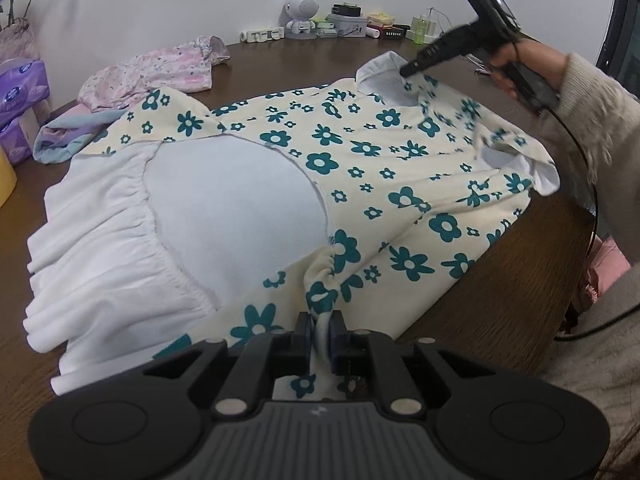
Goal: Fold clothes
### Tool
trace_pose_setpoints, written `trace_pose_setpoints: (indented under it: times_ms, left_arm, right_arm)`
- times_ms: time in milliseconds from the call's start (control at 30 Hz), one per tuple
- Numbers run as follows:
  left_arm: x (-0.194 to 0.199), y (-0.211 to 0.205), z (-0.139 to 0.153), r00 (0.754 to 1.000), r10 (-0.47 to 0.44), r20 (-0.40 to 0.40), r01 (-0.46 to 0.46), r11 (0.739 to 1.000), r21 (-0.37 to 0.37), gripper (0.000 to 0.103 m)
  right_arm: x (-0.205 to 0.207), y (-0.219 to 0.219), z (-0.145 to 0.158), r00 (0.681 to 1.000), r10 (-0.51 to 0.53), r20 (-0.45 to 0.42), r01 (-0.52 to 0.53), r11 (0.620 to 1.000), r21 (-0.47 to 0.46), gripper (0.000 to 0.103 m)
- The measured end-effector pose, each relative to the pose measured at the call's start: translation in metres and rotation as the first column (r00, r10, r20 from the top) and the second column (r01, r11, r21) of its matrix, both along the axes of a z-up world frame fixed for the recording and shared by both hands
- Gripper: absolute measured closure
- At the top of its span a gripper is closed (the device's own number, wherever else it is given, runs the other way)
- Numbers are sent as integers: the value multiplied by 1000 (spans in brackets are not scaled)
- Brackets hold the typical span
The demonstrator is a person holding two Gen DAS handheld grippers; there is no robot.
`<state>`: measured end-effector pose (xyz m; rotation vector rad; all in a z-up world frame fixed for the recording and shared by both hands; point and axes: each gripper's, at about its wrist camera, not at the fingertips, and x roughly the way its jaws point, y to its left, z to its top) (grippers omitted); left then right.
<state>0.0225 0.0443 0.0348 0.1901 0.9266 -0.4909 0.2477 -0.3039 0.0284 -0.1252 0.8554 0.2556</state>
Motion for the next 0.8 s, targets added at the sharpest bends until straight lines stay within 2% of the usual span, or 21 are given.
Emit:
trace_pose_setpoints:
  times_ms: [133, 267, 300, 333, 400, 500, 633, 800]
  left_arm:
    - [-2, 1, -2, 1000, 13, 6, -13, 1000, -11, 93]
    - [-3, 1, -2, 999, 30, 11, -30, 999, -21, 92]
    - [-3, 2, -2, 999, 34, 12, -34, 999, -23, 92]
    - [-3, 2, -2, 999, 37, 13, -36, 999, -25, 92]
    - [-4, 2, -2, 999, 40, 16, -39, 999, -26, 92]
    - [-4, 1, -2, 999, 47, 17, -46, 999, -26, 92]
    - [-5, -2, -2, 998, 46, 32, -46, 999, -14, 91]
    - [-6, 1, -3, 998, 51, 32, -50, 999, -19, 90]
  right_arm:
    - [18, -7, -7, 998, -60, 28, 60, 998, -17, 98]
    - [27, -12, -22, 997, -73, -9, 73, 997, -11, 96]
    - [26, -13, -20, 997, -80, -8, 80, 997, -3, 93]
    - [24, -15, -17, 996, -90, -1, 90, 996, 13, 84]
    - [13, -19, -3, 993, -109, 35, 106, 992, 73, 75]
    - [-8, -8, 17, 998, -12, 61, 4, 992, 130, 75]
    - [-5, 22, 10, 991, 124, -50, -114, 979, 169, 76]
    - [27, 42, -14, 980, 112, -164, -77, 976, 205, 77]
